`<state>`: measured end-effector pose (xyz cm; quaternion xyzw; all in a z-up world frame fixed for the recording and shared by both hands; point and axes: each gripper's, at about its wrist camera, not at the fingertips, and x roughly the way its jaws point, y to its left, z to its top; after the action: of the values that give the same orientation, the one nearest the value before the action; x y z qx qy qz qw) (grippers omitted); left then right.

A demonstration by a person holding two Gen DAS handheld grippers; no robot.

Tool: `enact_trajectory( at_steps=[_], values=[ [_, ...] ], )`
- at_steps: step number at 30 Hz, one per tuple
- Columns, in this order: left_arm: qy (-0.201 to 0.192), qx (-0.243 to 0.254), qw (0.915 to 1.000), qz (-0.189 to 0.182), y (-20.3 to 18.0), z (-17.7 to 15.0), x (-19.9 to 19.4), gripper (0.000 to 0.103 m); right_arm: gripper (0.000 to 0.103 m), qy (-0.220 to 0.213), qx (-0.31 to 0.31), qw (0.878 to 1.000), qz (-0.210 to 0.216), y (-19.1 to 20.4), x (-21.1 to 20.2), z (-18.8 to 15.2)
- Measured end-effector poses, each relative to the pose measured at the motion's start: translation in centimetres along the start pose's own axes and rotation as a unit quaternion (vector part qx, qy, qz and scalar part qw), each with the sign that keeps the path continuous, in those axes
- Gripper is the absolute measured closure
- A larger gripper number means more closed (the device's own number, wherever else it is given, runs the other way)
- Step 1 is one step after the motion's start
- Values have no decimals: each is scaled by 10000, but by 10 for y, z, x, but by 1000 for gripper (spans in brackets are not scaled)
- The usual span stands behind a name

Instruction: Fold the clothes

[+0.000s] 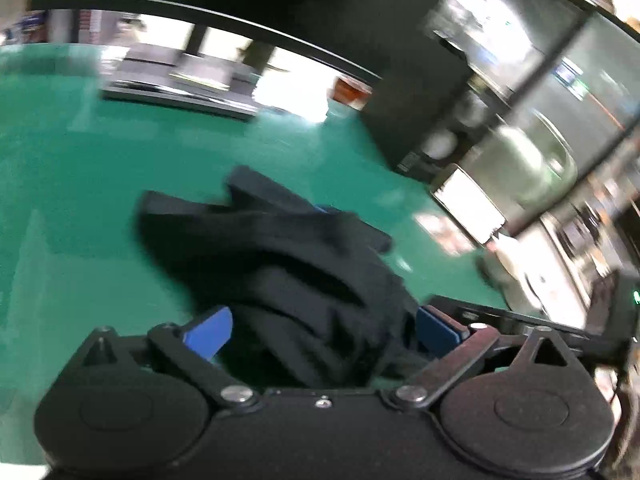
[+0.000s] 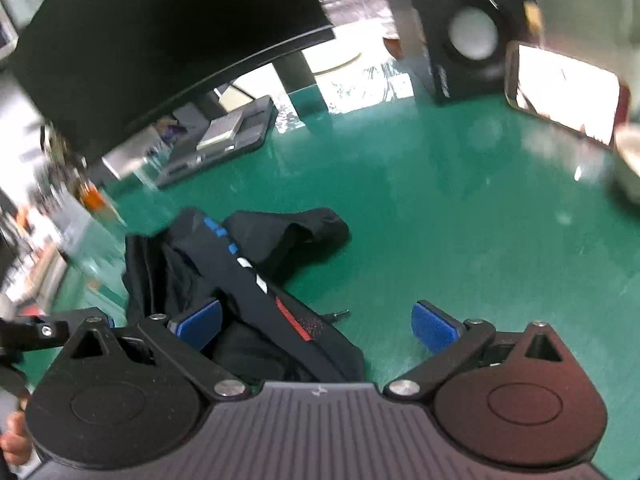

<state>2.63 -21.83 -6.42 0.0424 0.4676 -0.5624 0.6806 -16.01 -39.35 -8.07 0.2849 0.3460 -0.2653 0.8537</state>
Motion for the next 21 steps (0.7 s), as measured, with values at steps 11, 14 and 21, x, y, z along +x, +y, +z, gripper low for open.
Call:
enact_trajectory(
  at_steps=[11, 14, 21],
  values=[
    [509, 1067, 9858, 1193, -23, -8, 19, 1, 2, 467, -438, 9904, -1226, 35, 3, -5],
    [615, 721, 9870, 1299, -9, -5, 19, 1, 1, 599, -325, 9882, -1371, 40, 4, -9],
    [452, 566, 9860, 1503, 9, -5, 25, 1, 1, 510, -214, 9819, -1809, 54, -7, -20]
  ],
)
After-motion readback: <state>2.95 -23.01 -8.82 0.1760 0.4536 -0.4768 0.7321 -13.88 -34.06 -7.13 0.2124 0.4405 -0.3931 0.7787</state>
